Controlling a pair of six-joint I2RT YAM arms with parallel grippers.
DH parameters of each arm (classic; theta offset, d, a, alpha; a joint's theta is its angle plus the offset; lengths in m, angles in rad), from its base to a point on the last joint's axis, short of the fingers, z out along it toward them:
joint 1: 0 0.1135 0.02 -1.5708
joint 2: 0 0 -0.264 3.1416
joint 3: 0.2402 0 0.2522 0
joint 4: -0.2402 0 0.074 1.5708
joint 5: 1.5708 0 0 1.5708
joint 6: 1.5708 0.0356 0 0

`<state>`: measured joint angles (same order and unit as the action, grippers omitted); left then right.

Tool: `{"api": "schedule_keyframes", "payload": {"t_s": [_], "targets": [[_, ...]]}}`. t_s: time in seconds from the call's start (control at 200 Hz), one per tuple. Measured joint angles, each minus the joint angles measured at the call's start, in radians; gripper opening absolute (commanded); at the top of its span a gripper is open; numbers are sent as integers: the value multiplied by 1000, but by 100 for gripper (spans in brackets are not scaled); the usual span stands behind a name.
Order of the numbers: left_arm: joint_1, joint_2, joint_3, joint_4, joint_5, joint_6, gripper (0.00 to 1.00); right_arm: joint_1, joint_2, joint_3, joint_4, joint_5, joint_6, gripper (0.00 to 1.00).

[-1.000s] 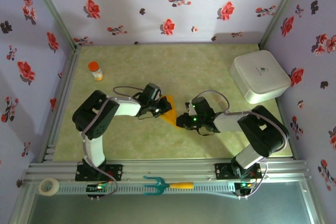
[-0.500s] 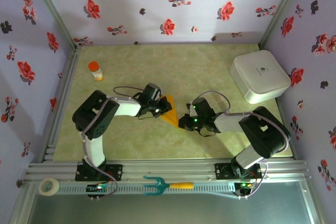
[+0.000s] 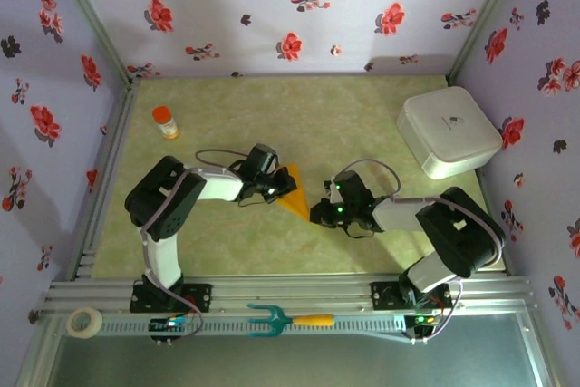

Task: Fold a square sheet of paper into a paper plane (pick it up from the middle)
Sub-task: Fourth fold the wing at the center of the table.

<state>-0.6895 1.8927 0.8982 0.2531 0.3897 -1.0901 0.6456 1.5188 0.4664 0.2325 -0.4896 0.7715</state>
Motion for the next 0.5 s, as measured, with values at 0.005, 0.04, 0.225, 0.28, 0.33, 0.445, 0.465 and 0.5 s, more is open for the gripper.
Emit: {"api": "schedule_keyframes", "payload": {"t_s": [0.005, 0.04, 0.225, 0.28, 0.33, 0.445, 0.465, 0.5], "targets": [[0, 0, 0, 0, 0, 0, 6, 0, 0, 0, 0, 0, 0, 7], [-1, 0, 0, 0, 0, 0, 6, 0, 0, -2, 0, 0, 0, 5], [-1, 0, -1, 0, 1, 0, 6, 0, 0, -3, 1, 0, 8, 7], [-1, 0, -2, 1, 1, 0, 5, 0, 0, -3, 1, 0, 9, 8], [-1, 0, -2, 1, 1, 0, 5, 0, 0, -3, 1, 0, 11, 9], [-1, 0, -2, 1, 3, 0, 5, 0, -1, -3, 1, 0, 11, 6], [-1, 0, -2, 1, 3, 0, 5, 0, -1, -3, 1, 0, 11, 5], [-1, 0, -2, 1, 3, 0, 5, 0, -1, -3, 1, 0, 14, 5]]}}
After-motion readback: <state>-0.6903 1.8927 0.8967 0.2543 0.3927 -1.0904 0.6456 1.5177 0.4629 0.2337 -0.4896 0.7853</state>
